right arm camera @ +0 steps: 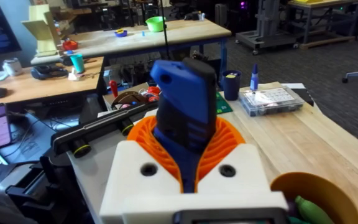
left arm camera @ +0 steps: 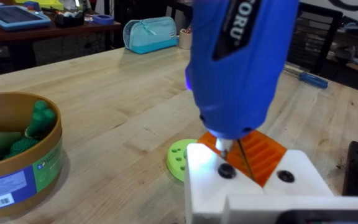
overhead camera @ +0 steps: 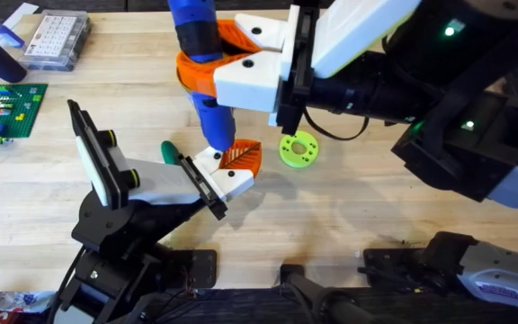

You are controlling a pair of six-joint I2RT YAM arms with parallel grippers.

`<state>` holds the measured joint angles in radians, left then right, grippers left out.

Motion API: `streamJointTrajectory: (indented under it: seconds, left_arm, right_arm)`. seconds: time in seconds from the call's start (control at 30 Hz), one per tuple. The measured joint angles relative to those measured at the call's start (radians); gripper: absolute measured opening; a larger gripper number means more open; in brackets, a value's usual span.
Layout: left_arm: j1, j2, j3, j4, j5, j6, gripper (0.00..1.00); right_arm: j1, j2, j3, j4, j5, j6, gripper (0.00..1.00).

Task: Pick up the gripper from the table and insert it into the empty holder that is missing its gripper. Then pick up a screw, insert it into the mounting hole, and use the screwdriver to tighten it. Finally, clean up the table by picking up the vegetable and placing it into the bucket.

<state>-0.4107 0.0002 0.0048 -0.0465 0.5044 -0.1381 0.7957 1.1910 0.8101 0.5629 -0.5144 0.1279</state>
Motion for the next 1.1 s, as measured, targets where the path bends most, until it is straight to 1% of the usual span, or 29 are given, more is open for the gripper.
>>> streamJointTrajectory:
  seconds: [0.13, 0.33, 0.67, 0.87, 1.1]
  left_arm:
    - [0.000, 0.002, 0.000, -0.003, -0.001, -0.004, 0.019]
    - [0.000, 0.002, 0.000, -0.003, -0.002, -0.004, 0.019]
    - [0.000, 0.002, 0.000, -0.003, -0.002, -0.004, 0.019]
    - [0.000, 0.002, 0.000, -0.003, -0.002, -0.004, 0.019]
    - [0.000, 0.002, 0.000, -0.003, -0.002, -0.004, 0.019]
  right_arm:
    - [0.000, 0.003, -0.002, -0.009, 0.001, 0.000, 0.066]
    - [-0.010, 0.000, -0.007, 0.068, -0.001, -0.001, 0.066]
    - [-0.026, -0.074, -0.008, 0.087, -0.001, 0.000, 0.067]
    - [-0.026, -0.074, -0.008, 0.041, 0.000, -0.001, 0.068]
    - [-0.026, -0.074, -0.008, 0.041, 0.000, 0.000, 0.067]
